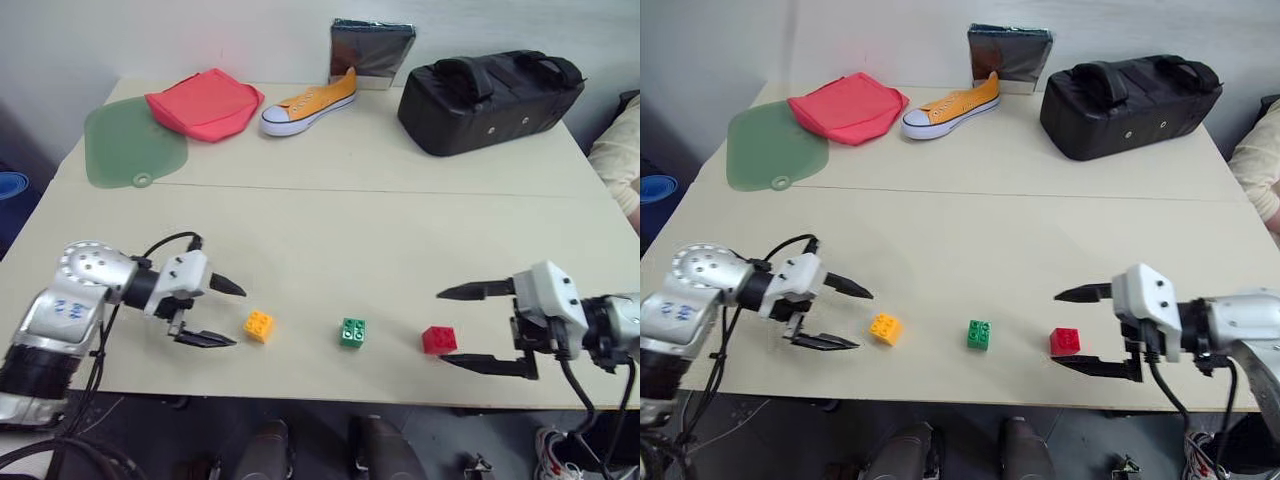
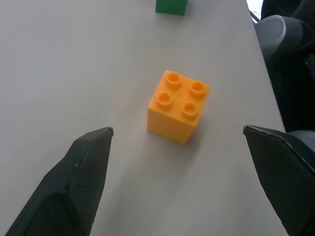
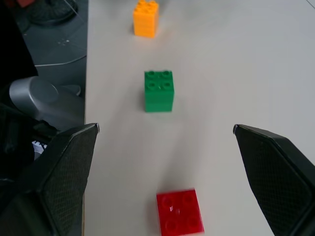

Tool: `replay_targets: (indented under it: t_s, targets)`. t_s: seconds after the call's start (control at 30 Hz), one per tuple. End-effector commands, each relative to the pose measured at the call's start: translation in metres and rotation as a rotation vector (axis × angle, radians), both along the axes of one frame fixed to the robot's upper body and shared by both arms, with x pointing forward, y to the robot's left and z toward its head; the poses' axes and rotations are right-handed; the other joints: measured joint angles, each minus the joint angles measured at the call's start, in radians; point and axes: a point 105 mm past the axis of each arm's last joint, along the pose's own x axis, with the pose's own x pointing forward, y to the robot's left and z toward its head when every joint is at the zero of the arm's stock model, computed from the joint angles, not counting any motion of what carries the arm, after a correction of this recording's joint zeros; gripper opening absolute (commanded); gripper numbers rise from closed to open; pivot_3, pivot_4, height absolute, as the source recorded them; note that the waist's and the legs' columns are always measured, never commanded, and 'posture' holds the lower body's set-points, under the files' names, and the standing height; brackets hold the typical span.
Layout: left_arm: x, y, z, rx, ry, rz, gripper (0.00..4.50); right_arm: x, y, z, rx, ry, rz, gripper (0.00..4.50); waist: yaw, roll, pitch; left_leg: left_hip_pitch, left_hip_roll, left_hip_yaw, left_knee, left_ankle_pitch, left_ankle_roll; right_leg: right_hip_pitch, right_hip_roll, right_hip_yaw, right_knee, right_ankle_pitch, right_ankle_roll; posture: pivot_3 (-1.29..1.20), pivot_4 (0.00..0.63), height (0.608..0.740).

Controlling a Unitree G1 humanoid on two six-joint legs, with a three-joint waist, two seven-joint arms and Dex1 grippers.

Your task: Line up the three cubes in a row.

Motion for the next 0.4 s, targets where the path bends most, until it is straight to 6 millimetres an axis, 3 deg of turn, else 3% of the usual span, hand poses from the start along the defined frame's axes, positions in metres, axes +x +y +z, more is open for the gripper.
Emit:
replay_targets:
  t_s: [0.03,0.23,0.4]
  targets:
    - [-0.014,0.01,0.028,-0.012,-0.039,0.035,4.47,-0.01,-0.025,0.01,-0.025,-0.036,-0.048,4.5,0.0,0.0,0.0,0.0,0.0,0.0,0.0,0.0,0.0,0.0,0.0,0.0,0.0,0.0,0.0,0.0,0.15,0.74]
    - [-0.032,0.034,0.05,0.024,-0.051,0.127,4.47,-0.032,-0.06,0.01,-0.025,0.007,-0.128,4.5,-0.001,0.0,0.0,0.006,0.0,0.001,-0.005,-0.001,0.003,0.004,-0.001,0.001,-0.006,0.0,0.0,0.0,0.15,0.74]
    - [-0.03,0.03,0.055,-0.008,-0.089,0.12,4.47,-0.033,-0.06,0.003,-0.011,0.02,-0.125,4.5,-0.002,0.0,0.0,0.018,-0.001,0.002,-0.016,-0.002,0.004,0.01,-0.002,0.002,-0.009,-0.001,-0.002,0.0,0.15,0.74]
